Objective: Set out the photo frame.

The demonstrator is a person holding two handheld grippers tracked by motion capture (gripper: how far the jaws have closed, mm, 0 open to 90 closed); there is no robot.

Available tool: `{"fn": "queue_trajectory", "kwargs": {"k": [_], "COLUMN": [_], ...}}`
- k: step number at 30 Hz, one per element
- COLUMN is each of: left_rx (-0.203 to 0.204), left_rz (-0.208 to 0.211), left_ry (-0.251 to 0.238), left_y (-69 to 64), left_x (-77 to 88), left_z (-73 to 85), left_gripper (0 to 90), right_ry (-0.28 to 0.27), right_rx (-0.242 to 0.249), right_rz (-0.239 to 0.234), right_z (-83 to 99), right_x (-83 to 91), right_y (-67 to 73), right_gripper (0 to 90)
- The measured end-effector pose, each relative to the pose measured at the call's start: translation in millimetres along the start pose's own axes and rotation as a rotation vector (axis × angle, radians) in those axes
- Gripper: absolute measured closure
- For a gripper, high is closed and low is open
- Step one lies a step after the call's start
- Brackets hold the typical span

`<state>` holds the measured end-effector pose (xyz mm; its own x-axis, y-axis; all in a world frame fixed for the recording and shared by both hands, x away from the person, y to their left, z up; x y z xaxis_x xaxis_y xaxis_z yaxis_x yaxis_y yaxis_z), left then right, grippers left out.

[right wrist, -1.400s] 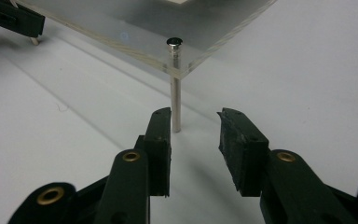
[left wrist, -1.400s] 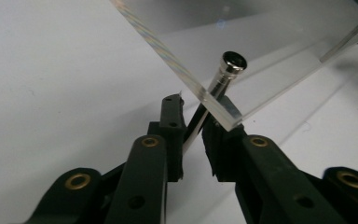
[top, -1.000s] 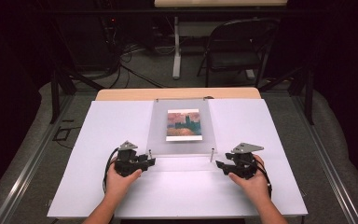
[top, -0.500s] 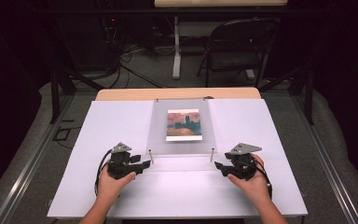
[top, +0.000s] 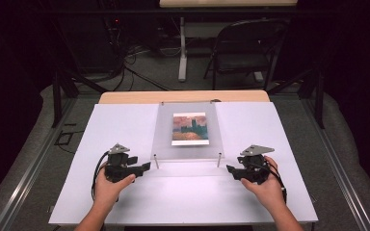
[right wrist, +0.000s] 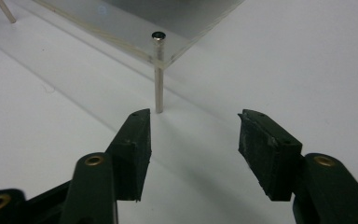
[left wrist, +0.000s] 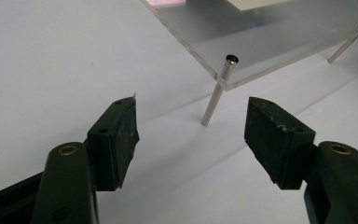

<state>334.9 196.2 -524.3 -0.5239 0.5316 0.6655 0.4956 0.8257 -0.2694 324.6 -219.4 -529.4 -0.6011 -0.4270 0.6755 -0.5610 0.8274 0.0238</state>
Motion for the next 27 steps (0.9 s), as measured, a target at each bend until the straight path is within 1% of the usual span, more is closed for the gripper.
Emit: {"fn": "queue_trajectory", "kwargs": {"k": [1,3,4,5,7,9,10,11,12,13,15,16,18,20,25,27], "left_rx": [-0.010,-0.023,-0.022,-0.022,-0.016,-0.017,-0.014,-0.015,-0.006,-0.006,-0.001,0.005,0.003,-0.007,-0.002,-0.004], "left_rz": [-0.005,-0.024,-0.029,-0.017,-0.013,-0.012,-0.010,-0.006,-0.005,-0.005,0.001,0.002,0.009,0.004,-0.003,-0.010], "left_ry": [-0.005,-0.004,-0.012,-0.005,-0.019,-0.022,-0.018,-0.011,-0.013,-0.013,-0.002,-0.005,0.010,0.010,0.014,0.026], "left_y": [-0.2,-1.0,-1.6,-1.5,-2.3,-2.7,-2.5,-1.8,-1.4,-1.4,0.4,0.3,1.0,2.1,4.4,5.9], "left_x": [1.5,4.3,5.1,7.5,8.8,9.3,8.9,8.8,7.5,7.5,5.2,4.3,3.6,2.0,-1.2,-3.9], "left_z": [-2.2,-6.9,-8.8,-12.6,-18.1,-23.4,-25.7,-27.5,-29.2,-29.2,-33.9,-35.1,-39.2,-45.3,-52.7,-57.5], "left_gripper": [34.2,32.6,32.5,32.7,32.7,32.8,32.8,32.8,32.8,32.8,32.8,32.8,32.8,32.8,33.2,33.7], "right_ry": [0.002,-0.002,-0.009,-0.012,-0.011,0.014,0.019,0.029,0.030,0.030,0.051,0.054,0.051,0.057,0.060,0.071], "right_rx": [-0.006,0.015,0.022,0.022,0.003,-0.033,-0.045,-0.050,-0.047,-0.047,-0.046,-0.047,-0.060,-0.073,-0.059,-0.049], "right_rz": [0.000,0.000,0.011,0.015,0.005,-0.024,-0.030,-0.029,-0.025,-0.025,-0.015,-0.016,-0.025,-0.034,-0.023,-0.025], "right_z": [-1.3,-5.3,-7.5,-8.8,-11.5,-13.9,-14.9,-16.0,-16.8,-16.8,-20.2,-21.9,-24.9,-31.8,-38.0,-42.3], "right_x": [0.8,2.8,4.3,5.2,6.7,6.9,6.5,6.3,5.5,5.5,3.8,3.1,2.1,1.5,-2.3,-5.6], "right_y": [0.0,-1.3,-2.0,-2.7,-6.1,-10.8,-12.7,-14.5,-15.7,-15.7,-19.1,-20.6,-23.2,-27.5,-30.3,-31.4], "right_gripper": [42.4,40.8,40.8,40.8,41.0,40.8,40.4,39.5,38.6,38.6,37.3,37.1,36.9,36.7,37.0,37.1]}}
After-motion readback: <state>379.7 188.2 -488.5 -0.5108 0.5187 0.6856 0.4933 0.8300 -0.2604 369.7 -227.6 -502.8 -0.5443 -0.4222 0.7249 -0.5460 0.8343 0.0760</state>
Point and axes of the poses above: each handheld gripper's, and its own axes: x roughly backward along the jaws, z roughly out of its underside, y roughly to its left, the point moved 1 cm from there along -x, roughly forward along the jaws, and after that the axes turned 1 degree about x, right-handed, at the moved point
